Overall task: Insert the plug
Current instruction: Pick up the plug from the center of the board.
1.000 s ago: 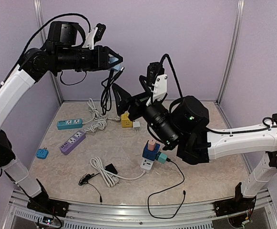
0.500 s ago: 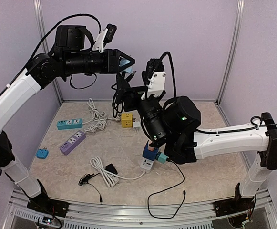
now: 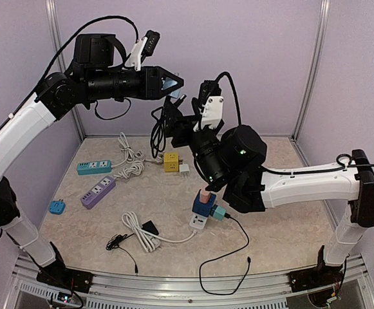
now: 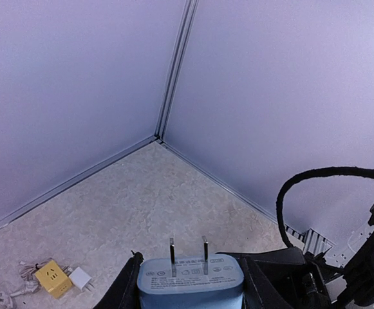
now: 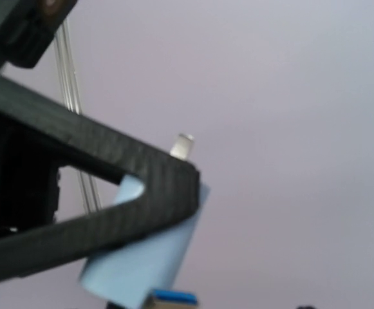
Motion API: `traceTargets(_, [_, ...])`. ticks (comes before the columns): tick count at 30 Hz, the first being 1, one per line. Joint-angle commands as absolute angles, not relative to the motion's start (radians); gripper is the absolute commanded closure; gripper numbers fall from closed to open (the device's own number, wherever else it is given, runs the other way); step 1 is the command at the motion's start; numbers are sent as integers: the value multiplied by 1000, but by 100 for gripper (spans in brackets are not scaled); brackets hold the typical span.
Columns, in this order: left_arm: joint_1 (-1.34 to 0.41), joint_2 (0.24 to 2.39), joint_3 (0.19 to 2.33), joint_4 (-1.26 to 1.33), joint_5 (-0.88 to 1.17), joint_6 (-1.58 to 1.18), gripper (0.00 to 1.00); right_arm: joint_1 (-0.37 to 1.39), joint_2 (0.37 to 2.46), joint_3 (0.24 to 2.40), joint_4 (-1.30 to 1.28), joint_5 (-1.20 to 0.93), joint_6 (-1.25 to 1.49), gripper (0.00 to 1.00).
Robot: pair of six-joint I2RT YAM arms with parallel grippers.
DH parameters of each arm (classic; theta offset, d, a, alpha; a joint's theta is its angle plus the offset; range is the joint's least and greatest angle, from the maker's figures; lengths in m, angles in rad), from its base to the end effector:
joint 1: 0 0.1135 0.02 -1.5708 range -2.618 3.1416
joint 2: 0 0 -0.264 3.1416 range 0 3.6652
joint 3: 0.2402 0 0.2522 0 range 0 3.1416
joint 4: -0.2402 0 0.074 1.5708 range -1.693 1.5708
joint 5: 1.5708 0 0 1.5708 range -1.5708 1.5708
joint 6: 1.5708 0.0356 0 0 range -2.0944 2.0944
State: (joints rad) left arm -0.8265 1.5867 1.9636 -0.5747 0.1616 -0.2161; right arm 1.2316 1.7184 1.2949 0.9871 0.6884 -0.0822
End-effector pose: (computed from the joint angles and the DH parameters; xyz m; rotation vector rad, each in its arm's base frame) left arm 0.2240 -0.2517 0.5020 0.6733 1.7285 -0.8854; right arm 0.1520 0.3627 0.3829 -0.0937 1.1671 0.6730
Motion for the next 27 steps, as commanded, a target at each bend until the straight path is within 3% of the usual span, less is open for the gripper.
traceTargets(1, [-841, 1583, 1938, -539, 196, -210, 100, 1216, 1703, 1341, 941, 628, -67, 29])
traceTargets(9, [-842, 1589, 1914, -523, 283, -190, 100, 1167, 1683, 1341, 905, 449, -38, 31])
traceTargets(12, [-849, 1591, 1909, -515, 297, -175, 100, 1161, 1688, 1344, 921, 493, -31, 48])
traceTargets(18, [-848, 1585, 1879, -489, 283, -167, 100, 1162, 1712, 1364, 1027, 523, -102, 61])
traceTargets(20, [-845, 1586, 1882, -481, 284, -165, 100, 1161, 1715, 1365, 1053, 521, -120, 70])
traceTargets(21, [-843, 1587, 1882, -480, 286, -164, 100, 1161, 1715, 1365, 1058, 522, -122, 85])
traceTargets(23, [-838, 1588, 1876, -484, 281, -161, 100, 1163, 1710, 1360, 1065, 522, -128, 100])
traceTargets(27, [-820, 1585, 1836, -488, 272, -160, 100, 1164, 1696, 1331, 1088, 520, -133, 100])
